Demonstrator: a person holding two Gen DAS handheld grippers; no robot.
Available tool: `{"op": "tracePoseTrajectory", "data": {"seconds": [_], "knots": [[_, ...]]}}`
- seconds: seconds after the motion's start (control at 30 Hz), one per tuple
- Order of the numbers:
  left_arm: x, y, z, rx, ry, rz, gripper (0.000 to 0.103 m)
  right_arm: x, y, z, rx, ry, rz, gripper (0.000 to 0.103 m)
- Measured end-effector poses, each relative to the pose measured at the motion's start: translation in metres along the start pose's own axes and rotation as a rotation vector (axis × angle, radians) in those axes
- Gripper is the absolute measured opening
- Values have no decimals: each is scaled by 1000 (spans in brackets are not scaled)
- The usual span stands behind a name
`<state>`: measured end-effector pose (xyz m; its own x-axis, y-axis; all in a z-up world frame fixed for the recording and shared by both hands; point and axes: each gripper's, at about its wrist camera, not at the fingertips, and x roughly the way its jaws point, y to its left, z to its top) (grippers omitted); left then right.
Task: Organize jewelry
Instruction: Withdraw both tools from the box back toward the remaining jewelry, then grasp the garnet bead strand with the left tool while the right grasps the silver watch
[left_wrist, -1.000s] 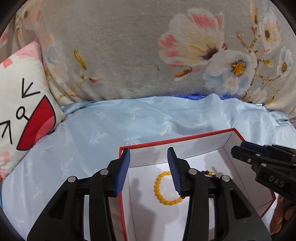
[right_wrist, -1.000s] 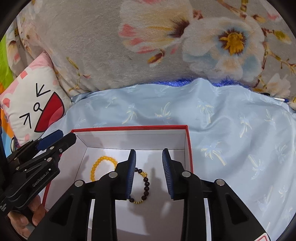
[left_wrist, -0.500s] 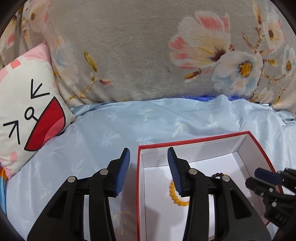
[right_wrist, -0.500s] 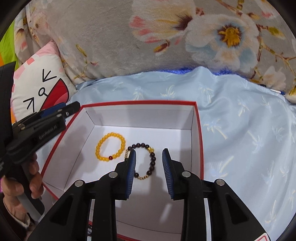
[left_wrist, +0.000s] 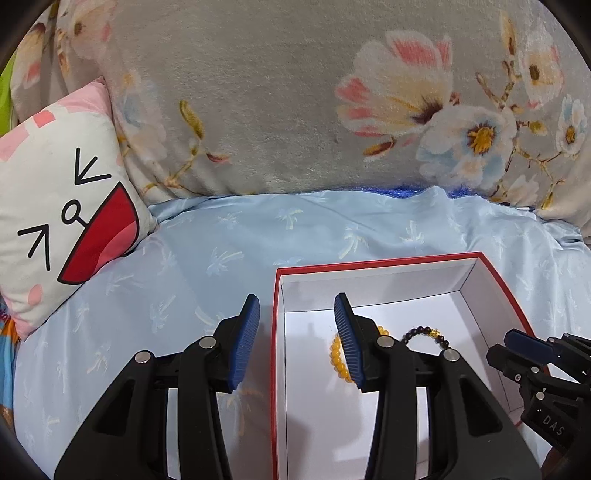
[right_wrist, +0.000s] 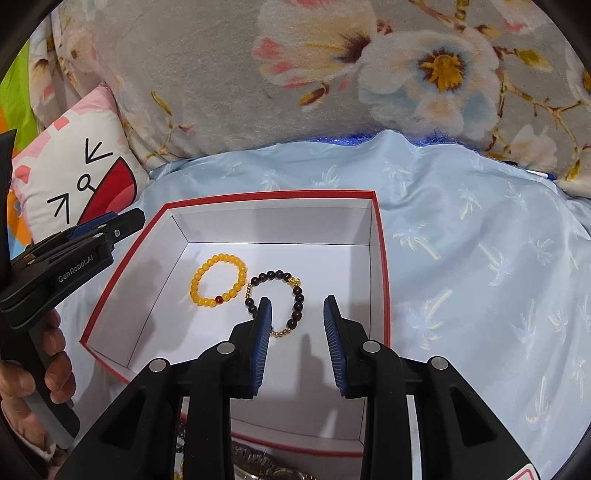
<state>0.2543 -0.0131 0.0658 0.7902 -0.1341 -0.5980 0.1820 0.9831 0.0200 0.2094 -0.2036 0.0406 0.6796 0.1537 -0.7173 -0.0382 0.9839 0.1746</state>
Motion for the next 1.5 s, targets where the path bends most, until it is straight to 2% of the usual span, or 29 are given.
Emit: {"op": "tracePoseTrajectory", "data": {"seconds": [0.3,0.47,0.6,0.7,0.83,1.0,1.33,1.43,1.5], "knots": [[-58,0,-16,-14,-17,-33,40,-59,5,-10,-9,-79,-9,29],[-92,4,-41,-31,-7,-58,40,-94,-4,-36,6,-96,-26,29],[-108,6,-69,-37,17,-52,40,-109,-18,-66,49,-75,-26,29],[-115,7,-90,-62,43,-77,40,-113,-25,-89,75,-48,-22,29],[-115,3,-113,-94,80,-97,44,-116,-29,-115,98,-21,-18,29],[-107,-8,-130,-117,120,-126,60,-117,-32,-137,114,1,-24,29],[-65,-32,-129,-109,181,-93,61,-108,-29,-146,113,22,-6,29],[-57,-33,-130,-121,195,-104,61,-106,-29,-147,114,25,-4,29],[-53,-33,-132,-124,205,-105,56,-104,-30,-147,118,28,-3,29]]}}
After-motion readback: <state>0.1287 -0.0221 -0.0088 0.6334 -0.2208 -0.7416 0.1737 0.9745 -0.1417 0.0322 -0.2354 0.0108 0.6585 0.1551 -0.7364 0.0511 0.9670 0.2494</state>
